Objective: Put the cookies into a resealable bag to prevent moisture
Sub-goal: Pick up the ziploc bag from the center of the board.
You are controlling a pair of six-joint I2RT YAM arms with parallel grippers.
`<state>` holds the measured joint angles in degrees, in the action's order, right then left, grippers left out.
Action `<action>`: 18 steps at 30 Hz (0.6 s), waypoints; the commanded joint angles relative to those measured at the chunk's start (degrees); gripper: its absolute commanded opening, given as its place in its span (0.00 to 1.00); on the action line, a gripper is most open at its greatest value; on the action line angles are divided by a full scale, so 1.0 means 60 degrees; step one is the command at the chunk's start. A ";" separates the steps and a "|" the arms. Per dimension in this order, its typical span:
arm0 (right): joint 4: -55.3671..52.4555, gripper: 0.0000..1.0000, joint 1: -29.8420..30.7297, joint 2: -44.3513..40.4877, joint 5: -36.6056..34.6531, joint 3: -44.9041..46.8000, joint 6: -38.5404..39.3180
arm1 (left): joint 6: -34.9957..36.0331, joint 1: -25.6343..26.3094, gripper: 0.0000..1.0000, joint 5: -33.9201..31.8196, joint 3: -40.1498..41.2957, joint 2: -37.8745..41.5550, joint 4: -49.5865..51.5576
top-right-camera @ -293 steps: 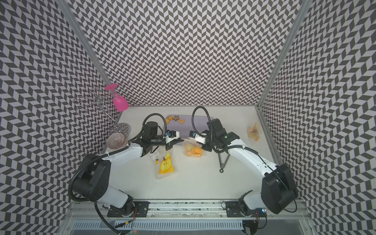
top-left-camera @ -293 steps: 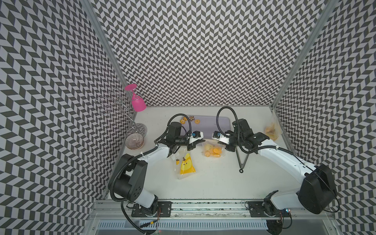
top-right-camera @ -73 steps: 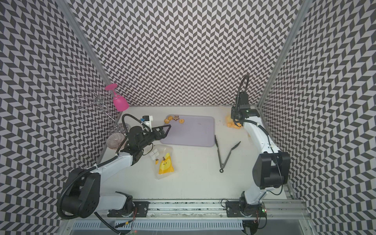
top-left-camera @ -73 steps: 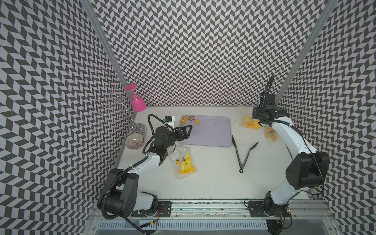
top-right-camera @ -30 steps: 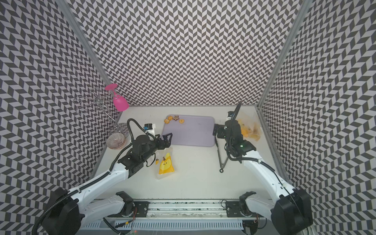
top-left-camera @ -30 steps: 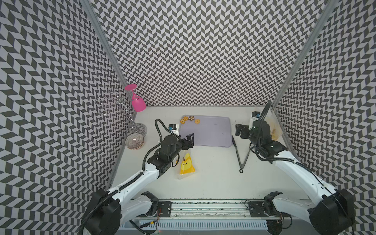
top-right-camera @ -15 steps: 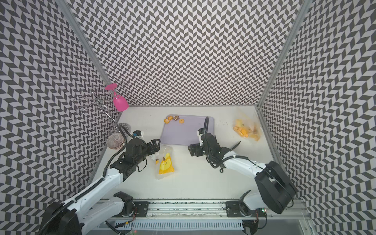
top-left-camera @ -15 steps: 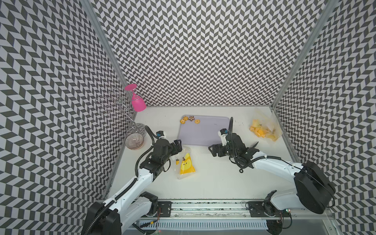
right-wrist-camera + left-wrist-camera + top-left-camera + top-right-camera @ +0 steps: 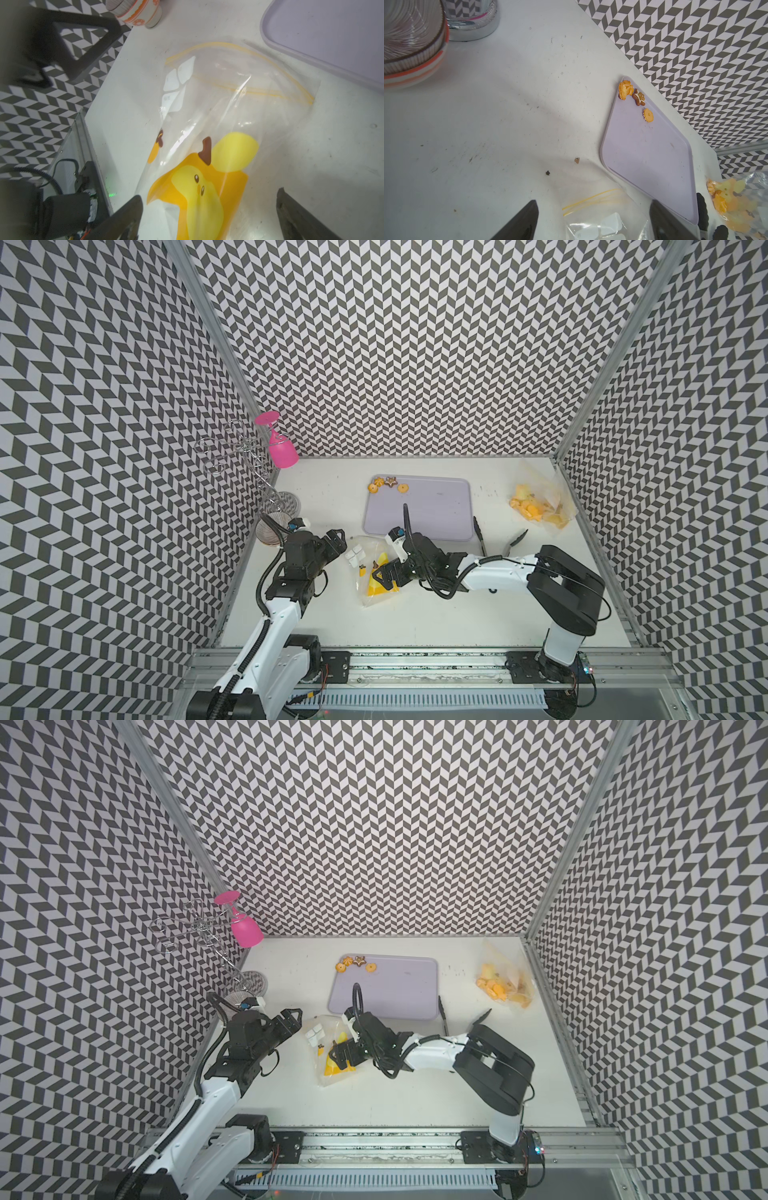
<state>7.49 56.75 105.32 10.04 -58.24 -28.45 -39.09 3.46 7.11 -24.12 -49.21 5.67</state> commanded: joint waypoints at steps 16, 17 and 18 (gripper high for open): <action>0.0013 0.00 -0.0045 -0.1000 -0.1195 -0.0505 0.2800 | 0.0358 -0.0756 0.91 0.0900 -0.1697 0.0560 0.0837; 0.0290 0.00 -0.0053 -0.1493 -0.1343 -0.0194 0.3159 | 0.0518 -0.0823 0.93 0.1017 -0.2012 0.0570 0.0930; 0.0363 0.00 -0.0045 -0.1939 -0.1557 0.0020 0.3519 | 0.0691 -0.0837 0.95 0.1054 -0.2358 0.0544 0.1052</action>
<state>3.53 56.66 102.02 4.56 -60.23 -15.79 -37.45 -0.67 11.29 -33.34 -47.09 10.31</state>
